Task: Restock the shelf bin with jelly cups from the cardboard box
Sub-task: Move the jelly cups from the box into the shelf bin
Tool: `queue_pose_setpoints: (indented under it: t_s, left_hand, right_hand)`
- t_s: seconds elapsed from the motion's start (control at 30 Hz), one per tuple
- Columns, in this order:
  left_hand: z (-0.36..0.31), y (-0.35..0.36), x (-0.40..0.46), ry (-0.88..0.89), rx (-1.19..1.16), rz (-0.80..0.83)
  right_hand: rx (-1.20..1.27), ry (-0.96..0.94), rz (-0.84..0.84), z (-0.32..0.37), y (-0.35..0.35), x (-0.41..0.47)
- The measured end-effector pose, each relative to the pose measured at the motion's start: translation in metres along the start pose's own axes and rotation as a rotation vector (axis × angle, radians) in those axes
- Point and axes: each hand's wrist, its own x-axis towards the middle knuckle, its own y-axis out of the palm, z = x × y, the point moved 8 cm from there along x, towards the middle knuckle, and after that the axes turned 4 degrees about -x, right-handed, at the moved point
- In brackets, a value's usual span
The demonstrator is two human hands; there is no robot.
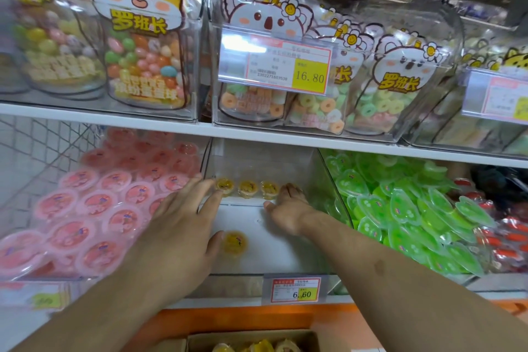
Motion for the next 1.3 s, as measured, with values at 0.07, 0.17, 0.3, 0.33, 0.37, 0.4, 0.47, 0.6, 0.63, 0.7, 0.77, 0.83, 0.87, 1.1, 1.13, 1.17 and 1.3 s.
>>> queue_pose_setpoints:
  t_s: [0.07, 0.17, 0.3, 0.33, 0.37, 0.4, 0.47, 0.6, 0.63, 0.7, 0.77, 0.83, 0.87, 1.1, 1.13, 1.17, 1.3]
  left_hand:
    - [-0.002, -0.002, 0.000, -0.002, 0.001, -0.001]
    - [-0.002, -0.003, -0.001, -0.001, 0.011, 0.005]
    - [-0.001, -0.002, -0.001, 0.004, 0.009, 0.013]
    - [-0.001, -0.002, -0.001, 0.003, 0.009, 0.013]
    - [0.000, -0.002, -0.001, 0.002, 0.008, 0.015]
    - [0.000, -0.002, -0.001, 0.001, 0.009, 0.017]
    - [0.000, -0.002, -0.001, -0.002, 0.015, 0.025]
    - [0.000, -0.001, 0.000, -0.005, 0.016, 0.024]
    - [-0.001, -0.001, 0.000, -0.004, 0.016, 0.021]
    - [0.000, -0.001, -0.001, -0.007, 0.013, 0.026]
    - [0.000, -0.002, -0.001, -0.005, 0.007, 0.027]
    - [0.000, -0.003, -0.001, -0.001, 0.009, 0.031]
    - [-0.001, -0.003, -0.001, 0.003, 0.011, 0.034]
    - [0.003, -0.005, -0.002, 0.027, 0.039, 0.063]
    - [0.003, -0.005, -0.001, 0.032, 0.032, 0.054]
    - [0.003, -0.005, -0.001, 0.035, 0.023, 0.045]
    - [0.003, -0.003, -0.001, 0.043, 0.026, 0.044]
  right_hand:
    - [0.009, -0.007, -0.015, 0.000, -0.001, -0.003]
    - [0.018, -0.048, -0.051, 0.004, -0.005, -0.014]
    - [-0.006, -0.100, -0.045, 0.010, -0.006, -0.029]
    - [-0.011, -0.098, -0.024, 0.010, -0.005, -0.032]
    - [-0.015, -0.091, 0.000, 0.009, -0.003, -0.033]
    - [-0.010, -0.080, 0.021, 0.008, -0.002, -0.032]
    - [0.007, -0.059, 0.042, 0.007, -0.001, -0.029]
    - [-0.011, -0.049, 0.038, 0.009, 0.003, -0.025]
    - [-0.012, -0.049, 0.031, 0.009, 0.004, -0.025]
    - [-0.018, -0.065, -0.008, 0.010, 0.002, -0.027]
    - [-0.037, -0.136, -0.085, 0.018, -0.005, -0.033]
    - [-0.040, -0.282, -0.162, 0.032, -0.011, -0.042]
    - [-0.015, -0.358, -0.169, 0.040, -0.012, -0.047]
    - [0.114, -0.465, 0.033, 0.065, 0.008, -0.057]
    - [0.121, -0.462, 0.024, 0.068, 0.009, -0.055]
    - [0.133, -0.454, 0.008, 0.070, 0.009, -0.052]
    - [0.144, -0.400, -0.104, 0.080, 0.004, -0.040]
